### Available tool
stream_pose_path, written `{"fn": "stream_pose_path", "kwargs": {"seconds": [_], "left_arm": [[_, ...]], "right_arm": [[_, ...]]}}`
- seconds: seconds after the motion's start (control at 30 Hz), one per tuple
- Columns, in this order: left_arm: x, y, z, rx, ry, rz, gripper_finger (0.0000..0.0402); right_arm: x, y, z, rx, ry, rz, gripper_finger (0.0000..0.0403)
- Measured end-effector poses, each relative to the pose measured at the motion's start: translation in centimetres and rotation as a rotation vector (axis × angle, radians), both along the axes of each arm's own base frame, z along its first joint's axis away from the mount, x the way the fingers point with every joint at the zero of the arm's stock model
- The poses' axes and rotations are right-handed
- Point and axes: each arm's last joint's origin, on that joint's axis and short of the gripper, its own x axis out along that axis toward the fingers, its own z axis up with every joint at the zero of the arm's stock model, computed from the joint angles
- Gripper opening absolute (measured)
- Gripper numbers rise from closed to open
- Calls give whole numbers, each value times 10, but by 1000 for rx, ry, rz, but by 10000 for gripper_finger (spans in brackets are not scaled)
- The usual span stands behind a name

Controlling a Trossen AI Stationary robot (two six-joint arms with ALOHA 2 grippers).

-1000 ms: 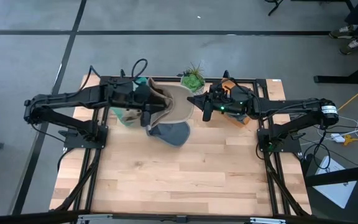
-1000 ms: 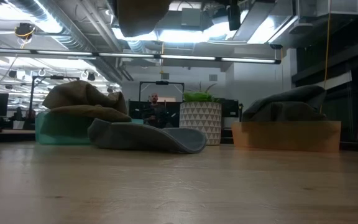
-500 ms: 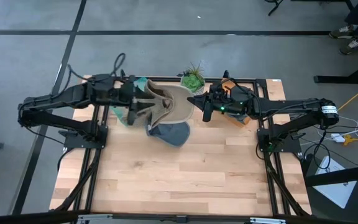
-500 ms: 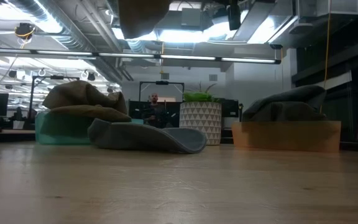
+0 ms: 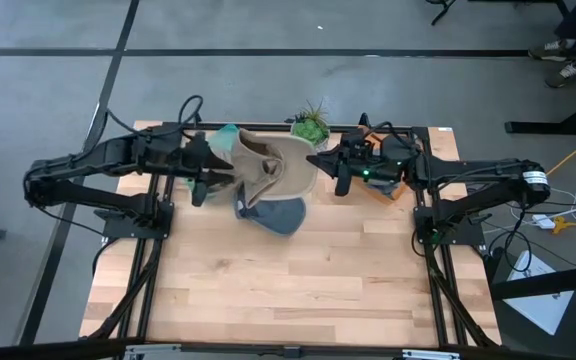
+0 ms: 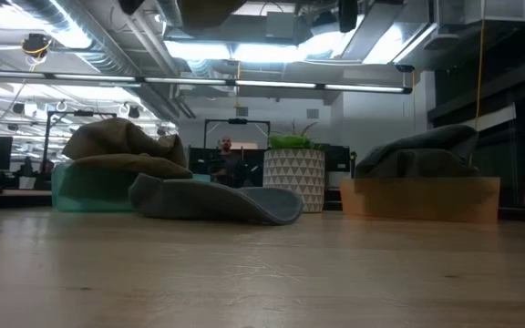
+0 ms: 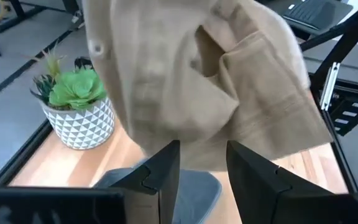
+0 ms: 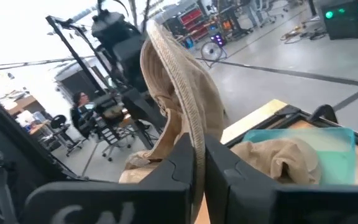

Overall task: Pick & Place hat
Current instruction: Put the brown cap into the green bin

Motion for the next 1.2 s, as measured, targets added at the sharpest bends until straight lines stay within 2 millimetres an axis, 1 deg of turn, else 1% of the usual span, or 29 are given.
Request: {"fn": "stream_pose_path", "kwargs": {"seconds": [0.17,0.27,0.37,0.5,0.7,0.87,0.97,1.07,1.13,1.2], "left_arm": [[6,3,-15,-47,-37,74,126],[7,5,-20,-81,-130,84,133],[5,7,-28,-150,-197,99,148],[2,13,-37,-241,-265,141,181],[5,19,-38,-337,-437,72,246],[14,22,-46,-358,-430,71,283],[23,24,-44,-347,-467,31,291],[31,26,-44,-324,-493,-7,290],[36,27,-45,-313,-503,-12,282],[39,28,-45,-306,-508,-11,264]], "right_arm": [[-4,1,3,-14,-9,37,16],[-7,2,6,-36,-18,47,16],[-11,2,10,-51,-30,45,16],[-14,2,12,-61,-39,43,16],[-14,2,12,-61,-40,43,16],[-14,2,13,-59,-47,43,16],[-14,2,14,-58,-53,44,16],[-14,3,16,-60,-76,44,16],[-14,3,17,-63,-93,52,16],[-14,3,18,-63,-97,52,16]]}}
